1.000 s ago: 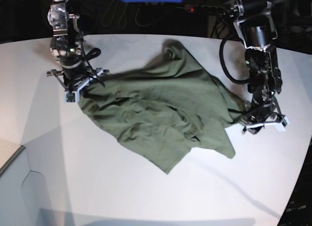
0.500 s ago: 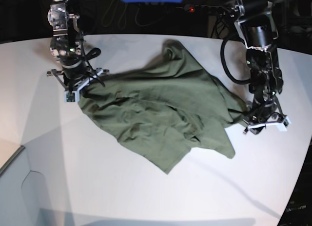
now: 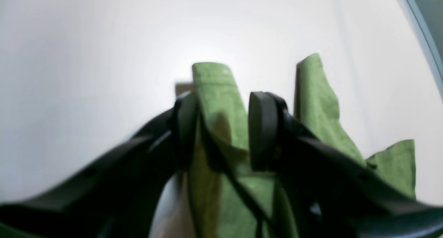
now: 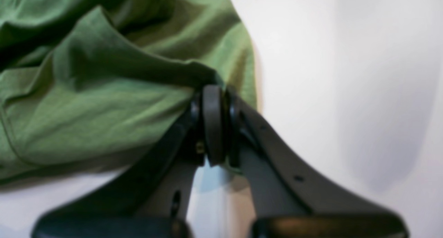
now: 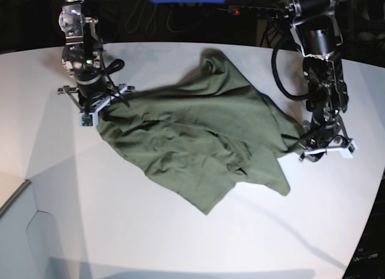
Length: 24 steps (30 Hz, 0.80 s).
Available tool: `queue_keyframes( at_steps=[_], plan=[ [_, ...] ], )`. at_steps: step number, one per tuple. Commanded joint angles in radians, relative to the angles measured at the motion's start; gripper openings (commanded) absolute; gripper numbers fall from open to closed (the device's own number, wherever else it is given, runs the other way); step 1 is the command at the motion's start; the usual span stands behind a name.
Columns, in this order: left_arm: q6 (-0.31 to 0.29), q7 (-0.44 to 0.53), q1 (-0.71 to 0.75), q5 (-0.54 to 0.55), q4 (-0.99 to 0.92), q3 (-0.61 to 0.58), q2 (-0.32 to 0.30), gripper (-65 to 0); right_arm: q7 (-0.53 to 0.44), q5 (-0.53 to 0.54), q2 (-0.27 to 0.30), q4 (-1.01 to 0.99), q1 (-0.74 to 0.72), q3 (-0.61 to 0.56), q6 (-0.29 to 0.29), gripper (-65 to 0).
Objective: Layout the t-shirt on the table in an organized manner, then fold the t-shirt properly
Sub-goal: 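Adjust the left gripper's grip on the shirt fabric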
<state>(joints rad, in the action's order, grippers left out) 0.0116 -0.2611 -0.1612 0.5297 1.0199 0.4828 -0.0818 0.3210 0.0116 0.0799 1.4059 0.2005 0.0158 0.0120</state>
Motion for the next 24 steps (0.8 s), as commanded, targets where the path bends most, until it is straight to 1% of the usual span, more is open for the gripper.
queue_keyframes(
  at_steps=[1, 9, 15, 24],
  plan=[
    [-0.008, 0.018, -0.019, 0.005, 0.015, 0.000, -0.005, -40.9, -0.021, -0.003, 0.002, 0.014, -0.006, 0.002, 0.001, -65.0],
    [-0.008, 0.019, -0.021, 0.004, 0.012, -0.008, 0.000, -40.9, -0.021, -0.003, 0.004, 0.014, -0.005, 0.002, 0.001, -65.0],
    [-0.008, 0.021, -0.041, 0.004, -0.071, -0.006, 0.000, -40.9, -0.021, -0.003, 0.004, 0.014, -0.005, 0.002, 0.001, -65.0],
    [-0.008, 0.021, -0.042, 0.005, -0.066, -0.008, 0.000, -41.2, -0.021, -0.003, 0.004, 0.014, -0.003, 0.002, 0.001, -65.0]
  ],
)
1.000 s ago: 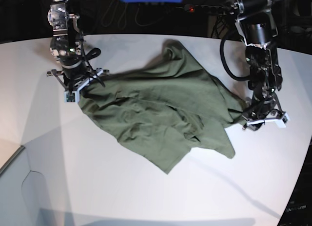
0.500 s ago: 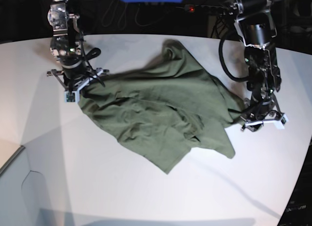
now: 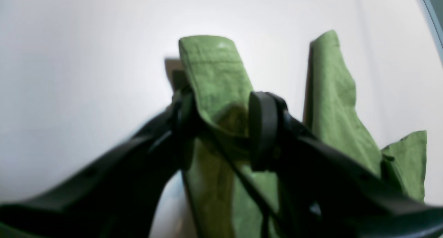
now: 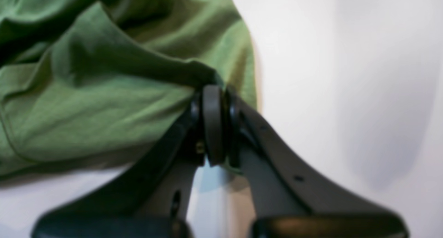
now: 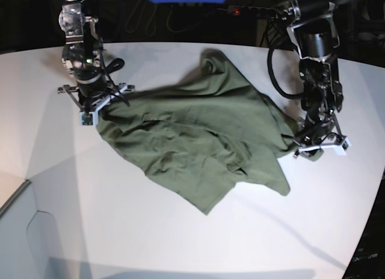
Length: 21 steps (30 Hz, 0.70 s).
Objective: Layout the t-shirt on the table in an organized manner, then fold the t-shirt properly
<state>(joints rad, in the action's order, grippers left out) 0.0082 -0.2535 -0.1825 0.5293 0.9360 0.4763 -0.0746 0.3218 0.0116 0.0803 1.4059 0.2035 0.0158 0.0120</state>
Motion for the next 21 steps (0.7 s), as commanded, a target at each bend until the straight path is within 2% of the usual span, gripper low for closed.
queue_keyframes(
  at_steps=[1, 4, 8, 9, 17, 21],
  plan=[
    [-0.004, 0.013, -0.021, 0.005, 0.018, -0.001, -0.008, -41.2, -0.022, -0.003, 0.003, 0.014, -0.006, 0.002, 0.001, -65.0],
    [-0.007, 0.012, -0.019, 0.007, 0.042, 0.000, -0.008, -44.7, -0.022, -0.003, 0.003, 0.014, -0.005, 0.002, 0.001, -65.0],
    [-0.006, 0.010, -0.013, 0.007, 0.084, -0.001, -0.008, -63.2, -0.022, -0.003, 0.003, 0.014, -0.005, 0.002, 0.001, -65.0],
    [-0.004, 0.010, -0.013, 0.007, 0.085, 0.000, -0.008, -65.0, -0.022, -0.003, 0.003, 0.014, -0.005, 0.002, 0.001, -65.0],
    [-0.004, 0.009, 0.010, 0.007, 0.108, 0.005, -0.008, -64.9, -0.022, -0.003, 0.005, 0.014, -0.009, 0.003, 0.001, -65.0],
    [-0.004, 0.009, 0.067, 0.007, 0.225, 0.005, -0.008, -64.9, -0.022, -0.003, 0.006, 0.014, -0.012, 0.006, 0.001, -65.0]
  ],
)
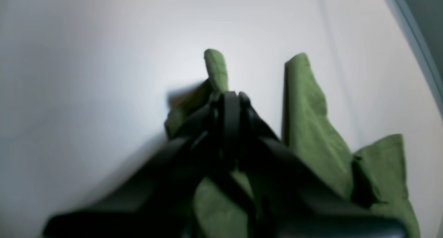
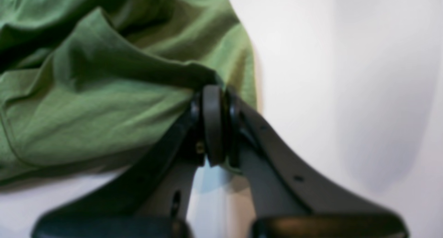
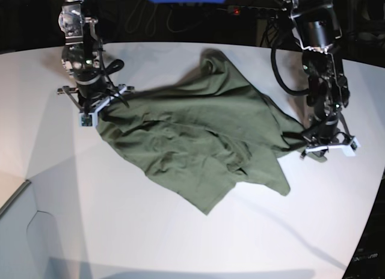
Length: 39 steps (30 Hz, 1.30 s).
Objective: Layout the t-shirt on the table in an organized manner, then fold the t-shirt properly
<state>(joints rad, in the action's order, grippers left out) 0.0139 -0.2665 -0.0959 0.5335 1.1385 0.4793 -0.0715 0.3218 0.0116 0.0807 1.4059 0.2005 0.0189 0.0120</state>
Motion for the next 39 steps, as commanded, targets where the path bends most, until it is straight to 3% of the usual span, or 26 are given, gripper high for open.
queue_keyframes(
  at_steps=[1, 6, 12, 16, 28, 34, 39],
  plan=[
    [-0.010, 0.022, -0.001, 0.004, 0.053, 0.002, -0.011, -64.9, -0.022, -0.003, 0.006, 0.016, -0.011, 0.003, 0.001, -65.0],
    [-0.010, 0.022, 0.100, 0.126, 0.185, 0.002, -0.021, -64.9, -0.022, -0.003, 0.024, 0.022, -0.022, 0.005, 0.001, -65.0],
    [-0.010, 0.022, 0.226, 0.257, 0.278, 0.005, -0.080, -64.9, -0.025, -0.003, 0.035, 0.022, -0.031, 0.031, 0.001, -65.0],
    [-0.010, 0.022, 0.322, 0.327, 0.343, 0.074, -0.104, -64.9, -0.023, -0.003, 0.038, 0.022, -0.049, 0.057, 0.001, -65.0],
    [-0.016, 0.025, 0.548, 0.420, 0.502, 0.166, -0.086, -64.9, -0.028, -0.003, 0.038, 0.114, -0.008, 0.117, 0.001, -65.0],
    [-0.018, 0.023, 0.591, 0.419, 0.573, 0.223, -0.038, -64.9, -0.029, -0.003, 0.038, 0.284, 0.070, 0.117, 0.001, -65.0],
    [-0.018, 0.022, 0.585, 0.416, 0.562, 0.229, -0.021, -64.9, -0.029, -0.003, 0.038, 0.307, 0.095, 0.117, 0.001, -65.0]
  ],
)
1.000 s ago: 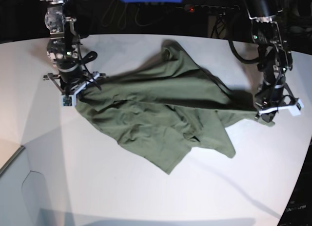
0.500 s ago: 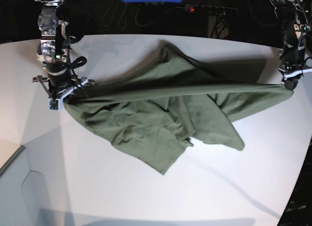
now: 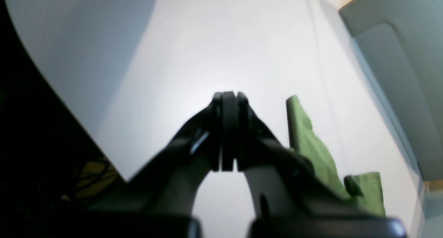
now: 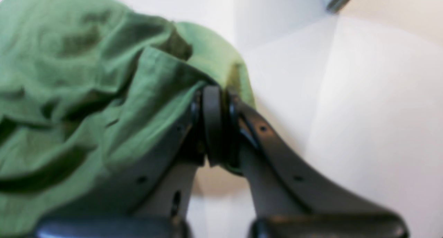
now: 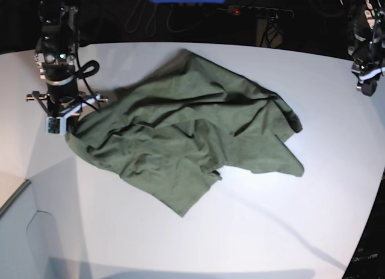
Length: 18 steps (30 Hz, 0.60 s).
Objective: Layout the t-shirt on the table in an organized manner, then fold the t-shirt properly
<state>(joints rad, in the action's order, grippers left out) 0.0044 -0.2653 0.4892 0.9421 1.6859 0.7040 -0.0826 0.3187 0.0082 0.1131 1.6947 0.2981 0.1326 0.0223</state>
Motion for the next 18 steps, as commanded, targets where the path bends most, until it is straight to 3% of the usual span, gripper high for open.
queue_keyframes(
  at_steps=[1, 4, 6, 14, 18],
  plan=[
    [-0.008, 0.021, -0.002, 0.007, 0.009, -0.001, -0.007, -64.6, -0.025, 0.000, 0.006, 0.018, 0.002, 0.003, -0.009, -65.0],
    [-0.002, 0.021, -0.030, 0.010, 0.003, -0.070, -0.010, -63.9, -0.023, 0.000, 0.006, 0.017, 0.011, 0.003, -0.009, -65.0],
    [-0.001, 0.021, -0.051, 0.007, 0.001, -0.114, -0.009, -60.1, -0.022, 0.000, 0.006, 0.017, 0.011, 0.003, -0.009, -65.0],
    [0.001, 0.021, -0.156, 0.005, -0.093, -0.332, -0.013, -19.7, -0.020, 0.000, 0.006, 0.017, 0.013, 0.003, -0.009, -65.0],
    [-0.004, 0.024, -0.200, 0.005, -0.168, -0.387, -0.013, -17.5, -0.019, 0.000, 0.006, 0.017, 0.025, 0.003, -0.009, -65.0]
  ],
)
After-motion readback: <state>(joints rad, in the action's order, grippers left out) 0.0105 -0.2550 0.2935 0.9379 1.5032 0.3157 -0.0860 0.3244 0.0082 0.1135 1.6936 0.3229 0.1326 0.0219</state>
